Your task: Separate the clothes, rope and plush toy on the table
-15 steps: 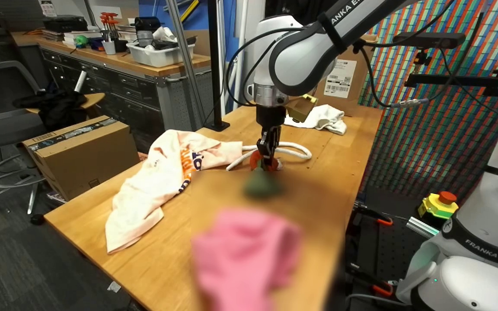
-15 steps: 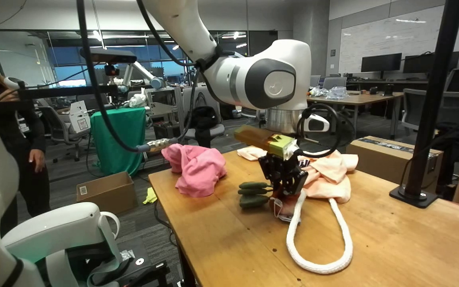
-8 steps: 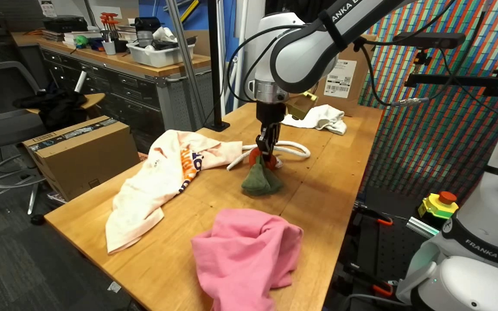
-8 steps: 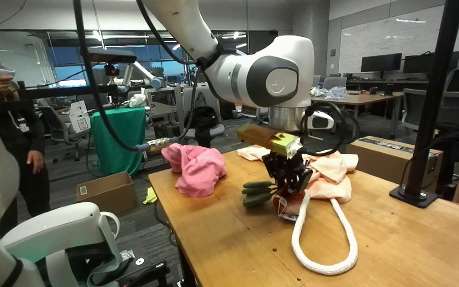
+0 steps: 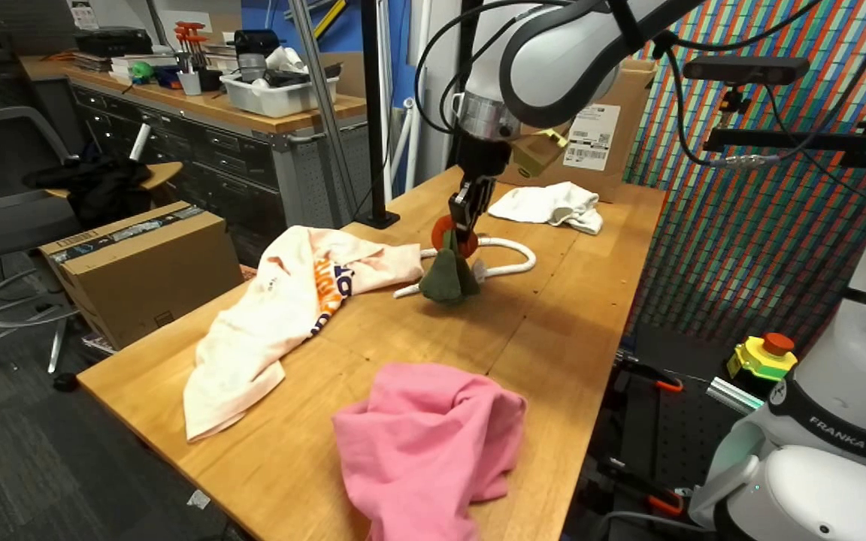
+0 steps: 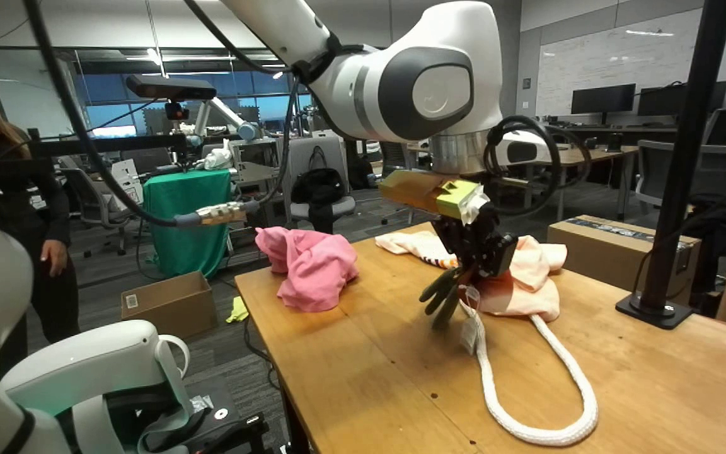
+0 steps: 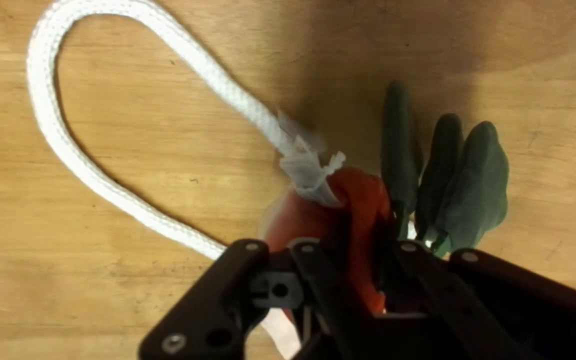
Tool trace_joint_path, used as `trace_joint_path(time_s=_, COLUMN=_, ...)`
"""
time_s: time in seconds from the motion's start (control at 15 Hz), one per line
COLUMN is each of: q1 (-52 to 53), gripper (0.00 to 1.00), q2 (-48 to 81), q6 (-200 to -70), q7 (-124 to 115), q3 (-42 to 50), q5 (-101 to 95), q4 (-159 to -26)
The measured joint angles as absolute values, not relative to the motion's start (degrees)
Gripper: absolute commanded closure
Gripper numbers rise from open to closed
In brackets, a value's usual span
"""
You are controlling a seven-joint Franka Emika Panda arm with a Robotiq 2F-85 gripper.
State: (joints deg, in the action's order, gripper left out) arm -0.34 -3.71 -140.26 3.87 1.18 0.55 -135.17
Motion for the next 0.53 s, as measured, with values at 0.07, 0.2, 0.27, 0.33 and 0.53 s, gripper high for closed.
trace_joint_path(time_s=0.07, q1=-0.7, gripper=0.92, q2=-5.1, q6=-141.0, q7=3.7, q3=1.4, q5=0.5, q4=-135.9)
trace_joint_path(time_s=0.2, q1=-1.4, gripper=0.92, q2=-7.9, q6=-142.7, q7=3.1, q3=2.0, q5=0.5, q4=-137.5)
trace_joint_path(time_s=0.27, q1=-1.8, gripper=0.92, q2=-9.2, q6=-143.7, q7=2.9, q3=2.3, q5=0.5, q4=-138.3)
trace_joint_path(time_s=0.33, q1=-2.3, gripper=0.92, q2=-10.4, q6=-144.8, q7=2.6, q3=2.5, q5=0.5, q4=-139.0)
trace_joint_path(time_s=0.53, q1=-3.7, gripper=0.92, q2=-12.8, q6=-147.4, q7=1.2, q3=2.9, q5=-0.3, q4=-140.2)
